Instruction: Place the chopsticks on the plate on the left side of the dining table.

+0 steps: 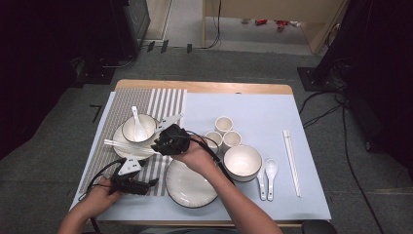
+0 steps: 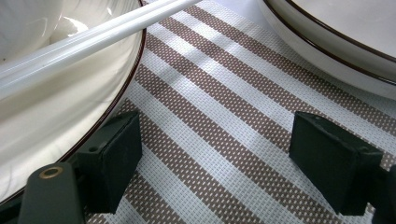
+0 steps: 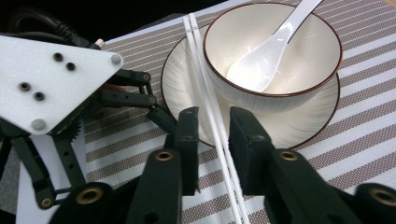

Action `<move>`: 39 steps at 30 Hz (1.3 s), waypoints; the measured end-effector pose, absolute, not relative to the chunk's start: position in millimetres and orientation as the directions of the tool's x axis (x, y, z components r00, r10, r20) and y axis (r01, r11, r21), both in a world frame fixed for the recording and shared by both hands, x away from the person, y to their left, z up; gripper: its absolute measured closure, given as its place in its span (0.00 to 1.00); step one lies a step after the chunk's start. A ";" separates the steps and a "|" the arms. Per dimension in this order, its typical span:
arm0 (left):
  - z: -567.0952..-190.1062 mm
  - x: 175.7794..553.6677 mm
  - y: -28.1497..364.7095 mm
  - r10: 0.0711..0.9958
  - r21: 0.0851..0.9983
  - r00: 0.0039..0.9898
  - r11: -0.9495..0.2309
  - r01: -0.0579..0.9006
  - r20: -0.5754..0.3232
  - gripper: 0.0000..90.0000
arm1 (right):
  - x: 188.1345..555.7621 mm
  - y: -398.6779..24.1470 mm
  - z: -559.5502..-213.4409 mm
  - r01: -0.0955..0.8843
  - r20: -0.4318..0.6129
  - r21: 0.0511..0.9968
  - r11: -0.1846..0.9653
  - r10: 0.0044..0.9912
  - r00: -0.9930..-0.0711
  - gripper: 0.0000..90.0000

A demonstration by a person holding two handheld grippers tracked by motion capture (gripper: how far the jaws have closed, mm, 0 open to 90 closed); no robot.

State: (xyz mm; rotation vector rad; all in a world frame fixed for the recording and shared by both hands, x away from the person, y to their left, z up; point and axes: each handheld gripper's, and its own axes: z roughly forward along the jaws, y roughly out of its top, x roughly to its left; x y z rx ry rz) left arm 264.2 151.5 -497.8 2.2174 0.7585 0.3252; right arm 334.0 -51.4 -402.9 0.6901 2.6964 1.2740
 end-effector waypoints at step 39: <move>-497.9 264.0 151.5 0.612 0.733 0.791 -0.537 0.419 -0.004 0.19 | 315.6 -98.8 -377.0 0.334 0.076 0.778 0.533 0.448 -0.891 0.32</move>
